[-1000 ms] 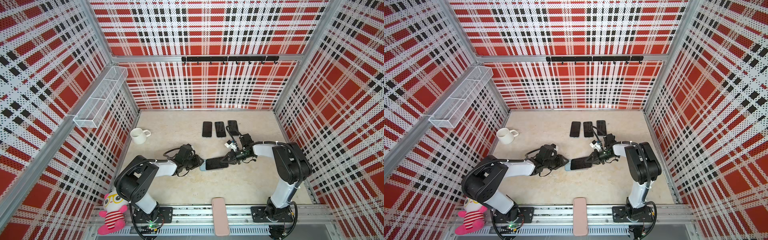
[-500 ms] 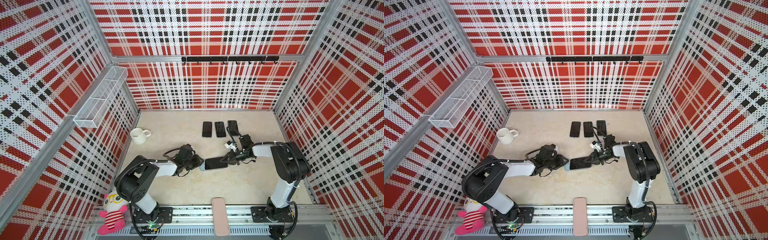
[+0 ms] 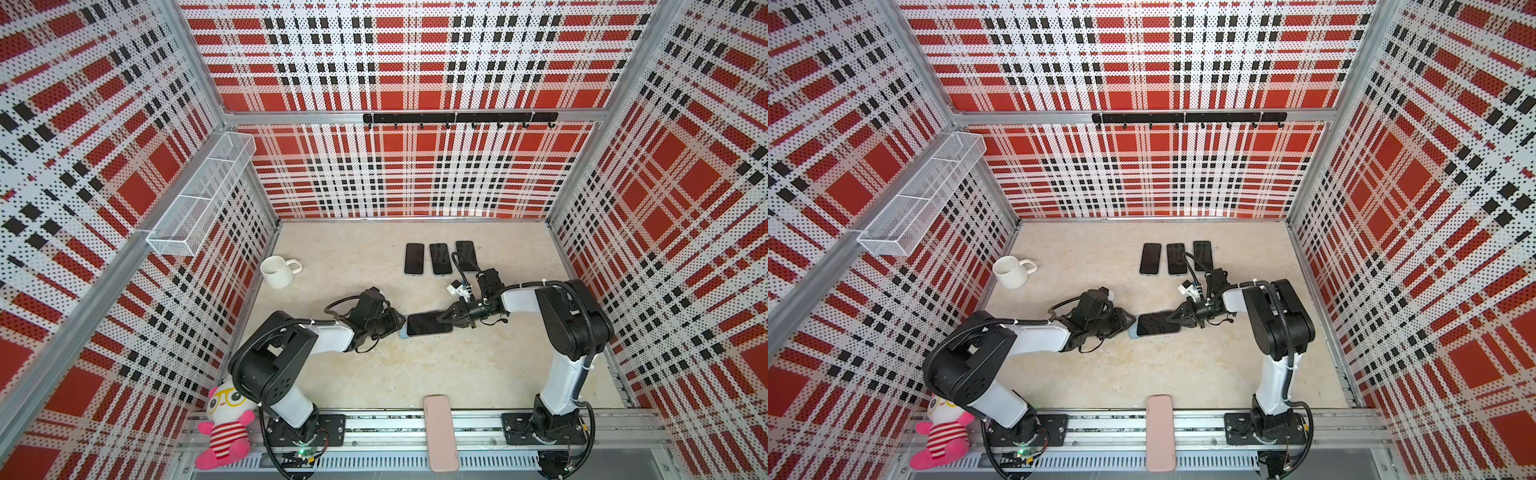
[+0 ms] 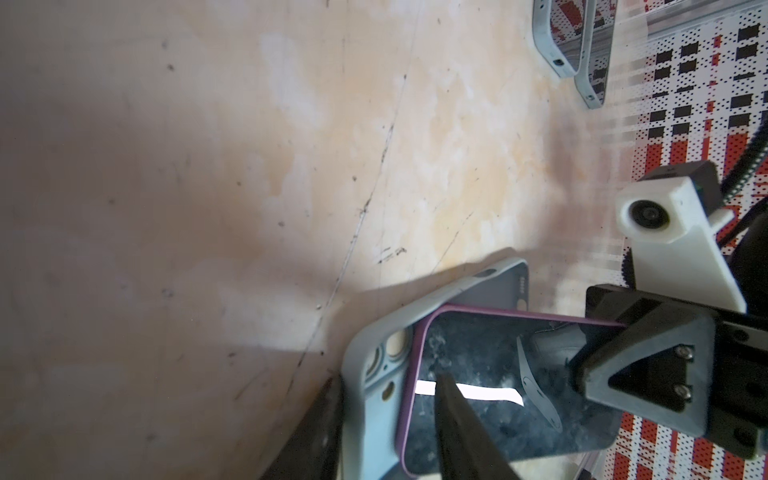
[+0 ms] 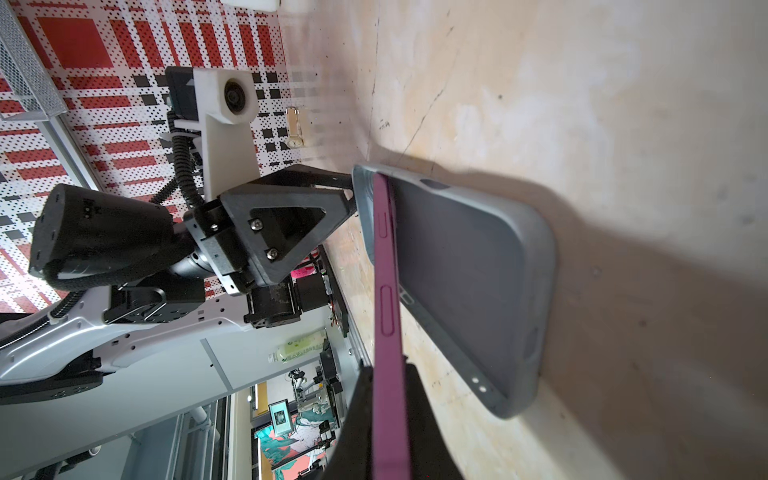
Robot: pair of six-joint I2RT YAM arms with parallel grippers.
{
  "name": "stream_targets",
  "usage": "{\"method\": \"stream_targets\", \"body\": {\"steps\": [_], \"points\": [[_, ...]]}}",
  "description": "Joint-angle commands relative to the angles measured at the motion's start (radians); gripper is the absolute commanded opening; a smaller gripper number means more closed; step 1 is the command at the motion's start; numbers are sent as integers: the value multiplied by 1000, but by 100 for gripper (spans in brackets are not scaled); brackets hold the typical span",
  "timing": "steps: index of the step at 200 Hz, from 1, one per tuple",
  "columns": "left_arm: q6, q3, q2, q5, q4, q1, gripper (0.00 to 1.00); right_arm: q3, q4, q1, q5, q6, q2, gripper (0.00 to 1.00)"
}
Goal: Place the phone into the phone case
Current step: 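Press the black phone down into the case with the right gripper while left holds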
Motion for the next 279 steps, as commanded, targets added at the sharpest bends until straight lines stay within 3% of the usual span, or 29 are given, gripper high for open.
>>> {"method": "stream_targets", "body": {"steps": [1, 178, 216, 279], "points": [[19, -3, 58, 69, 16, -23, 40, 1, -25, 98, 91, -22, 57, 0], [81, -17, 77, 73, 21, 73, 39, 17, -143, 105, 119, -116, -32, 0], [61, -33, 46, 81, 27, 66, 39, 15, -137, 97, 157, -64, -19, 0], [11, -100, -46, 53, 10, 28, 39, -80, 44, 97, 193, 143, -15, 0]]}}
